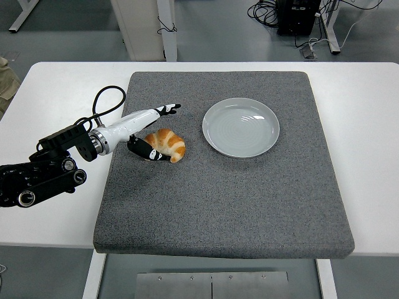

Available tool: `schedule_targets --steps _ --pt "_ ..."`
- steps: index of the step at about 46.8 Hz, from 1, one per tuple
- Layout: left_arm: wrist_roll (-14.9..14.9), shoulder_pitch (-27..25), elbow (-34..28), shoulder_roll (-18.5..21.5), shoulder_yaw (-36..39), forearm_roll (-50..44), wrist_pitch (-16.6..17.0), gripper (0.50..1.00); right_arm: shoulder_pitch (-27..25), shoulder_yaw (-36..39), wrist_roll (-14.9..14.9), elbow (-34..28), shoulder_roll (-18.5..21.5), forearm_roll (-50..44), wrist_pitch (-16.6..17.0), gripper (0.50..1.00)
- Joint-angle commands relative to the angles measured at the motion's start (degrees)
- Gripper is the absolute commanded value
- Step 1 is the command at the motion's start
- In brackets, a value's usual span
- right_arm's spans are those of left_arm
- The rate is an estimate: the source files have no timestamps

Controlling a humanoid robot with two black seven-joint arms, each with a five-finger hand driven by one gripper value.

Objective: Place the bread on the plate

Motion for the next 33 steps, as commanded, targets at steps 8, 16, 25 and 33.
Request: schedule_targets --steps 8,16,25,33 --pt "0.0 1.12 0.78 -0.27 0.16 0.43 -0.01 0.954 -0.01 0.0 0.0 -0.01 0.0 0.0 0.0 1.0" --pt "-0.26 1.47 1.84 -1.41 0.07 0.34 0.16 0.72 0.08 0.0 0.0 -0.01 0.0 0.0 0.0 1.0" --pt "-3.95 1.3 1.84 -1.32 -0.02 0.17 0.34 0.5 -0.01 0.0 0.0 -0.01 0.0 0.0 0.0 1.0" --pt "-6.15 0.95 1.84 -0.88 -0.02 -0.01 0.34 0.5 -0.01 0.0 0.0 -0.01 0.0 0.0 0.0 1.0"
